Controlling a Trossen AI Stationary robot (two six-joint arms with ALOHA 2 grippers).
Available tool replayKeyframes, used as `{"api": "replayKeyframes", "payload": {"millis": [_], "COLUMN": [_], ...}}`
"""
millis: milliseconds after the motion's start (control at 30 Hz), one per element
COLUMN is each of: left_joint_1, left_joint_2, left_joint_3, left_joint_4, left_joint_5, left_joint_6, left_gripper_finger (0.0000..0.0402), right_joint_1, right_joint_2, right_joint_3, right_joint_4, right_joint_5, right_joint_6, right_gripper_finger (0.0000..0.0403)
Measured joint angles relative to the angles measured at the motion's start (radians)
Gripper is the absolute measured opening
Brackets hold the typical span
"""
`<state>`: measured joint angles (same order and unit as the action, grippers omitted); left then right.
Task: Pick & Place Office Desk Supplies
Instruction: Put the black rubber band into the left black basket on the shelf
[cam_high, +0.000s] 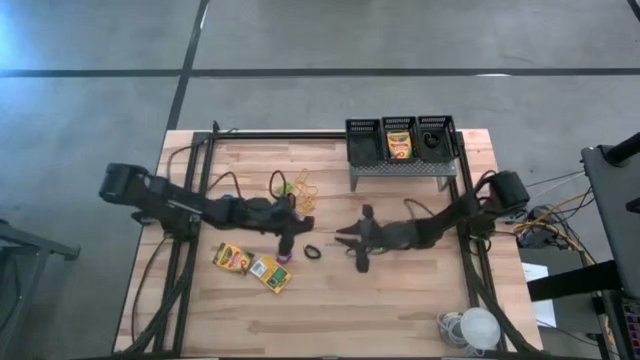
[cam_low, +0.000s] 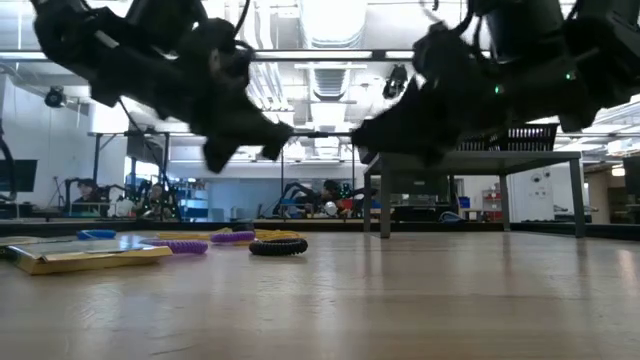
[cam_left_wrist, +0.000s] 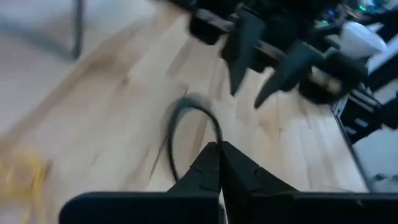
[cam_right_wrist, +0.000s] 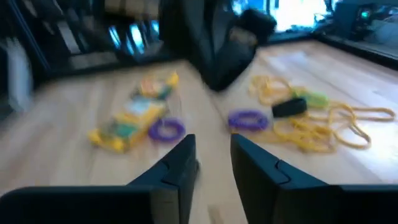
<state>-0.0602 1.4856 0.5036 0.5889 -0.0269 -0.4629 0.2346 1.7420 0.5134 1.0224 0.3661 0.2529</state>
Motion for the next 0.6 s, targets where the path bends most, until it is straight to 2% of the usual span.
{"api": "replayKeyframes", "payload": {"millis": [133, 367, 600], "left_joint_1": [-0.008, -0.031, -0.079], "left_joint_2": [0.102, 0.239, 0.278], "left_joint_3": [0.059, 0.184, 0.264], "left_joint_4": [0.091, 0.09, 0.091], "left_joint_5": [0.0, 0.0, -0.027], "left_joint_6": [0.17, 0.39, 0.515], "left_gripper_finger": [0.0002, 0.0002, 0.0002], "right_joint_1": [-0.039, -0.058, -0.064], "right_joint_2": [-0.082, -0.137, -0.129], "right_joint_3": [-0.08, -0.112, -0.11], "right_joint_4": [0.092, 0.11, 0.092], "right_joint_5": [-0.061, -0.191, -0.165], "right_joint_6": [0.082, 0.144, 0.232], "right_gripper_finger": [0.0134, 0.0189, 0.0203]}}
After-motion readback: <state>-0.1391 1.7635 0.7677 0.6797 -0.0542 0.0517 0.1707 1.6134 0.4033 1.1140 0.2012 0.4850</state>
